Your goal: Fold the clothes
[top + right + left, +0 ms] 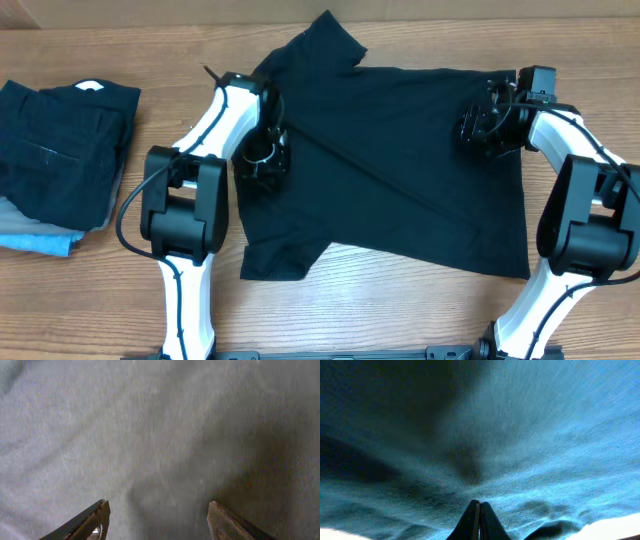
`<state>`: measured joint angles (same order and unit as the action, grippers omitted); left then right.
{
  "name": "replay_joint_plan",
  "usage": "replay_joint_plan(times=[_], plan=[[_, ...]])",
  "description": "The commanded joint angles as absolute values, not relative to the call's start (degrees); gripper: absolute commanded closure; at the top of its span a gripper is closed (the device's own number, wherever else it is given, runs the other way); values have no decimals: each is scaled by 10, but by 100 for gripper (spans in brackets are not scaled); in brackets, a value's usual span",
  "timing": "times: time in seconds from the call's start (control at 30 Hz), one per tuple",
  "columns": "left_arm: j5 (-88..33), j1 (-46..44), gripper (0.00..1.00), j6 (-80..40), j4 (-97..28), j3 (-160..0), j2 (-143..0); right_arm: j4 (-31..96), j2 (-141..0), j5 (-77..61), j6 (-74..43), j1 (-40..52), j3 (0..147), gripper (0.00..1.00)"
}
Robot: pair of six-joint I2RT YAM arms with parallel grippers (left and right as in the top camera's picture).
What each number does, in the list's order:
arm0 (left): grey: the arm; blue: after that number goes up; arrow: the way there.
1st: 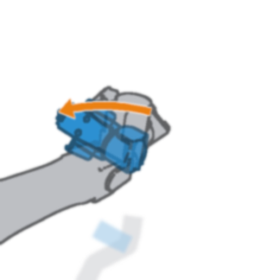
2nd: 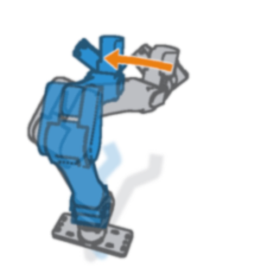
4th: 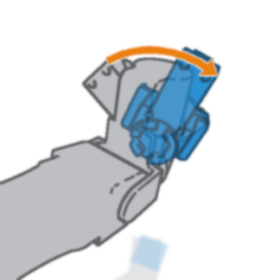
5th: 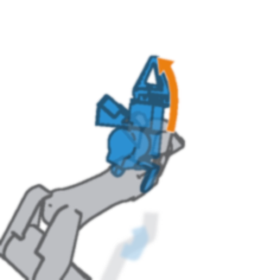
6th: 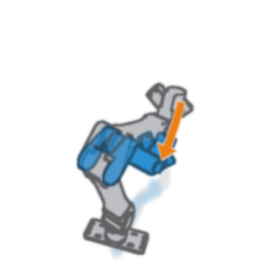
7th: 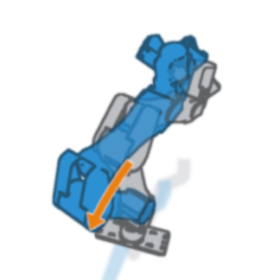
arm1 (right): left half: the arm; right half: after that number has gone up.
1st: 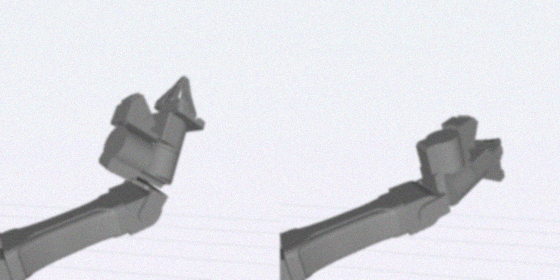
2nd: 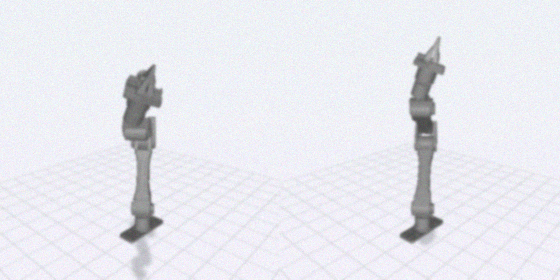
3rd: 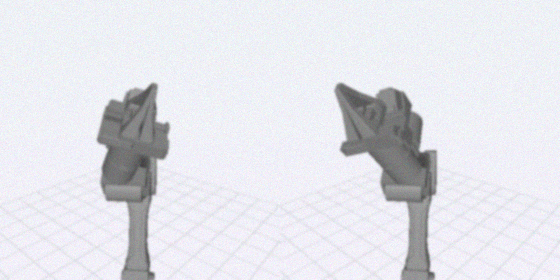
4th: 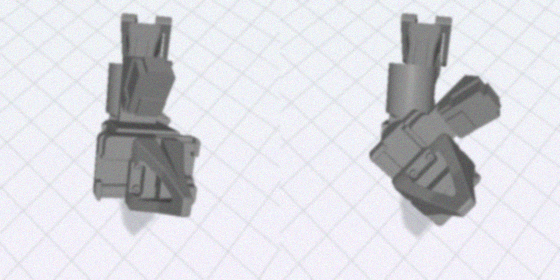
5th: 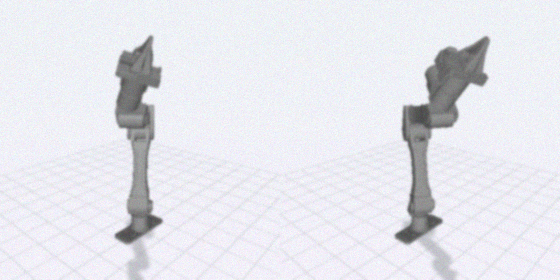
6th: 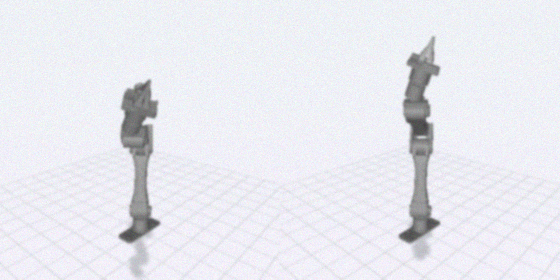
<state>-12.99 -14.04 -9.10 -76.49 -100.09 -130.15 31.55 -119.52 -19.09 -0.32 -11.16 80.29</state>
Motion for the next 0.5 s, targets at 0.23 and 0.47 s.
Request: replay_joint_plan(times=[0.23, 0.47], plan=[[-69, -152, 96, -125, -769, -833, -1296, 303, -1200, -167, 5, -112, 811, 29], [-39, -150, 96, -140, -774, -845, -1296, 303, -1200, -166, 5, -113, 811, 17]])
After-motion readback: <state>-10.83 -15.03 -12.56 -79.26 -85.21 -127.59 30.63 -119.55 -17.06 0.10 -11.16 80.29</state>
